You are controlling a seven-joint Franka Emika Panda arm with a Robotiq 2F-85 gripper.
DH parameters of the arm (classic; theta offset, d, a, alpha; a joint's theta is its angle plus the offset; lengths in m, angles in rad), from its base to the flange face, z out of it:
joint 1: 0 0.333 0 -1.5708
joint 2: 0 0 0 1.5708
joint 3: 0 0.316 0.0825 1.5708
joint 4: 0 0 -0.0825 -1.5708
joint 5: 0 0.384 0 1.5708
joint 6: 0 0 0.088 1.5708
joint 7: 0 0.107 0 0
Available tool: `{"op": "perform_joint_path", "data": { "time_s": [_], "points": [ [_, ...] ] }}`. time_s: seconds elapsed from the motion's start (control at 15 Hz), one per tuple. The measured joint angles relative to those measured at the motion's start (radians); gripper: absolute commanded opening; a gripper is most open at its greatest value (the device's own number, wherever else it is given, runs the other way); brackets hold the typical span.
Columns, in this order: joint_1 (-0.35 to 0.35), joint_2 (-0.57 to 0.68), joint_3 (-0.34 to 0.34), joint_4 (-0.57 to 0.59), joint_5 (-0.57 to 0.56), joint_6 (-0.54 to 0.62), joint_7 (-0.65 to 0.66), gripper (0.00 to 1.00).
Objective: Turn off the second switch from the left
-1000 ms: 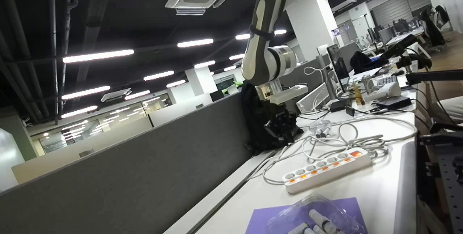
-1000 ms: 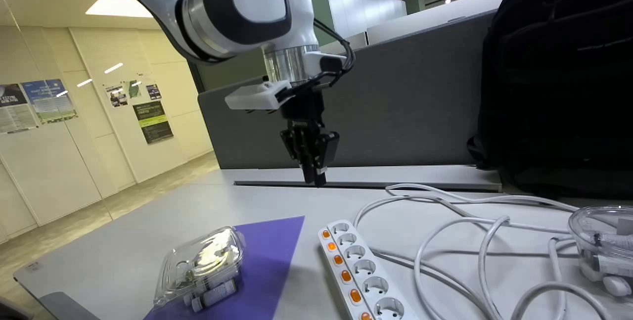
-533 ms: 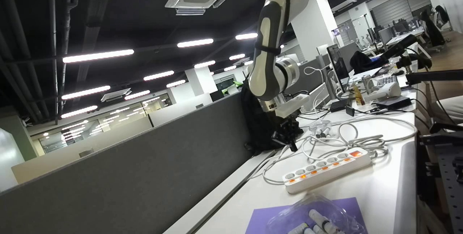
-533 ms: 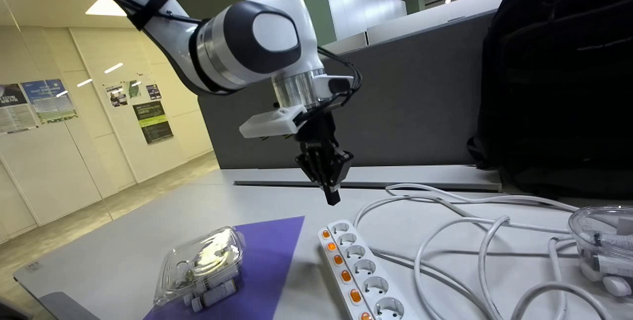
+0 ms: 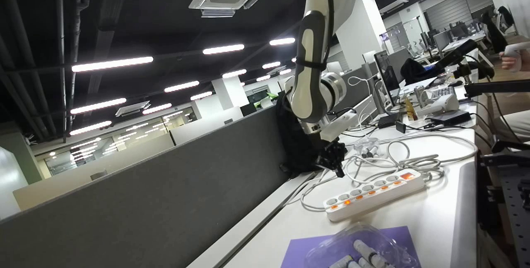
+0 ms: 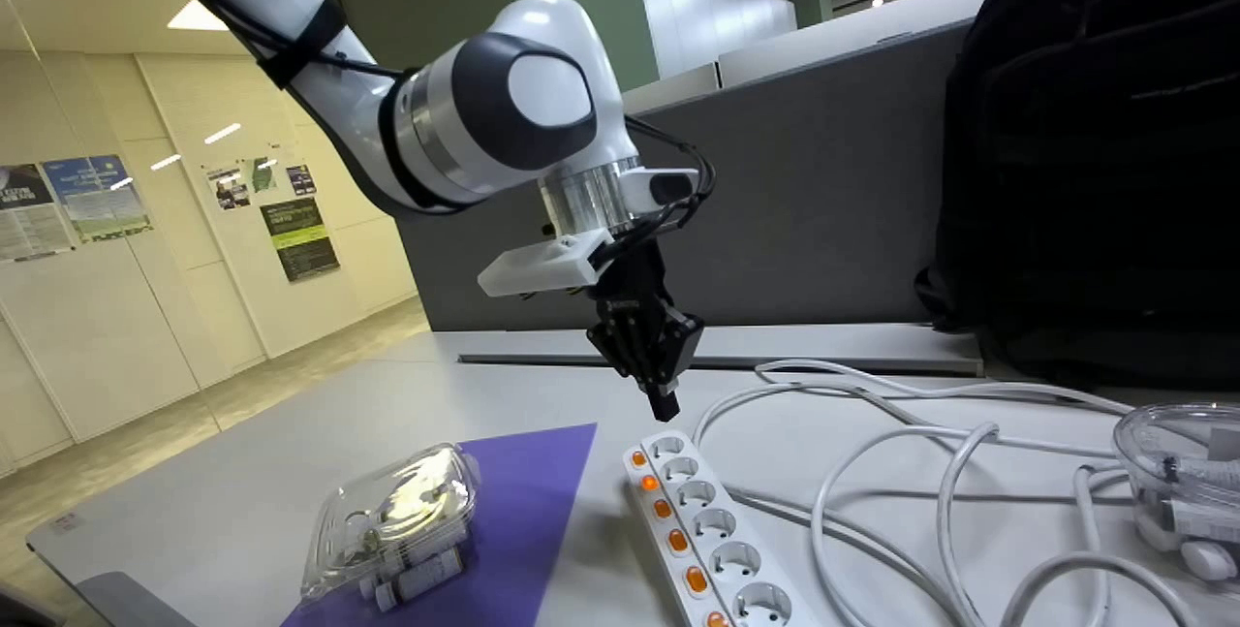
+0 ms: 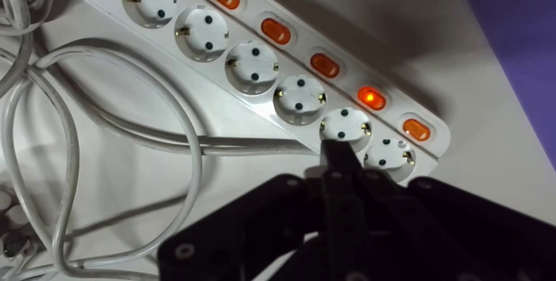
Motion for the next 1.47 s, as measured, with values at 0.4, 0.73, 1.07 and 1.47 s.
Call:
{"op": "perform_joint_path", "data": {
  "time_s": [0.4, 0.73, 1.07, 1.47],
  "points": [
    [0.003, 0.011, 0.001, -0.002, -0.003, 0.016, -0.004, 0.00],
    [0.018, 0.071, 0.013, -0.008, -0.002, 0.105, -0.007, 0.00],
    [0.040, 0.115, 0.016, -0.009, -0.001, 0.141, -0.010, 0.00],
    [0.044, 0.123, 0.019, -0.038, 0.000, 0.156, -0.016, 0.00]
  ]
}}
